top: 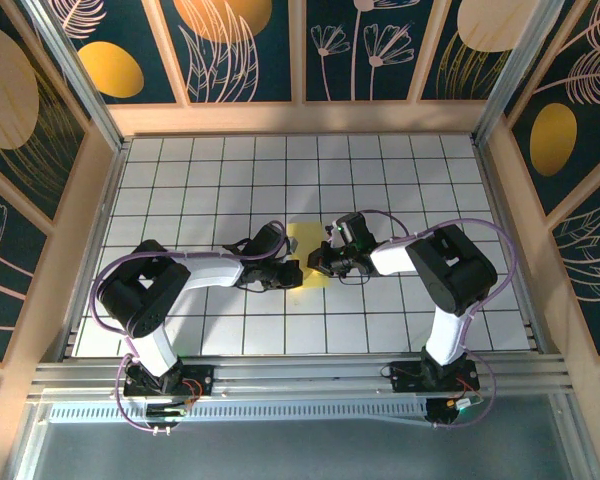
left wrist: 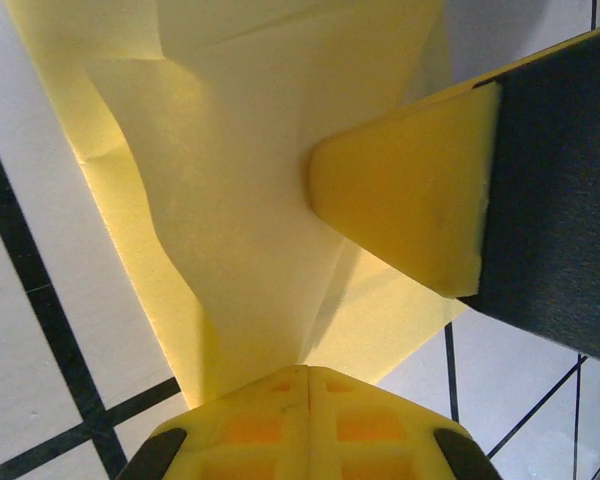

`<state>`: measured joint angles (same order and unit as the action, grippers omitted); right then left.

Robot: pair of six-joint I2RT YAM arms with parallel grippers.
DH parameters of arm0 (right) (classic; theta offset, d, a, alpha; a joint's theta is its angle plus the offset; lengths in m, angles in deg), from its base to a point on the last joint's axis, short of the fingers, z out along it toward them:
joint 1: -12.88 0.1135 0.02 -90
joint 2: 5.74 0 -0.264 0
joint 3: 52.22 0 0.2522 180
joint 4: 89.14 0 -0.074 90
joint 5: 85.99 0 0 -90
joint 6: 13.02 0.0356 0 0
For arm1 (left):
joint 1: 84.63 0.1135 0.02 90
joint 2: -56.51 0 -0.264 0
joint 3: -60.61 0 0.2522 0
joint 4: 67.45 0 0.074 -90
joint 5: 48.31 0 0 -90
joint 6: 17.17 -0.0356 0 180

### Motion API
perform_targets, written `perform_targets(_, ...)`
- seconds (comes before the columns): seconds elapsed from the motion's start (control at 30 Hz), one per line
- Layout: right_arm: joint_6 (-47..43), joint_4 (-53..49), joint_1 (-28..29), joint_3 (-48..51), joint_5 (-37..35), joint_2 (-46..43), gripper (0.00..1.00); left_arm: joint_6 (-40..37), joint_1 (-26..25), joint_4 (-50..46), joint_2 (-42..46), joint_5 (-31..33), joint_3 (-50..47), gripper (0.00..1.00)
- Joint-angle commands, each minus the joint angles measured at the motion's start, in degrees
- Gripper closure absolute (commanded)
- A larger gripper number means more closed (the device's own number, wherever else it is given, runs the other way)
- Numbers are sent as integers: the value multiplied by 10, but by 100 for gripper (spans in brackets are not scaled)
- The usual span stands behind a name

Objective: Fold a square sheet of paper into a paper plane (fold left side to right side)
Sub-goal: Fold the triangle a second time at the center of the table.

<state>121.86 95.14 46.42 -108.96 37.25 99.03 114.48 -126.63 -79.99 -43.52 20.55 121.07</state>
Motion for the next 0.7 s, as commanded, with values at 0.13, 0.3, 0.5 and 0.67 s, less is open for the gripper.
perform_targets(0.13,-18,-47,5,6,-18,27,100,-8,3,-22,-5,7,-6,97)
perform_targets(0.3,-20,-46,5,4,-16,24,100,-11,3,-19,-11,-1,-7,97)
perform_targets(0.5,-23,-51,5,-1,-16,25,100,-13,3,-12,-15,-16,-10,97)
perform_targets(0.67,-25,-54,5,-4,-16,26,100,-12,3,-9,-15,-26,-19,98)
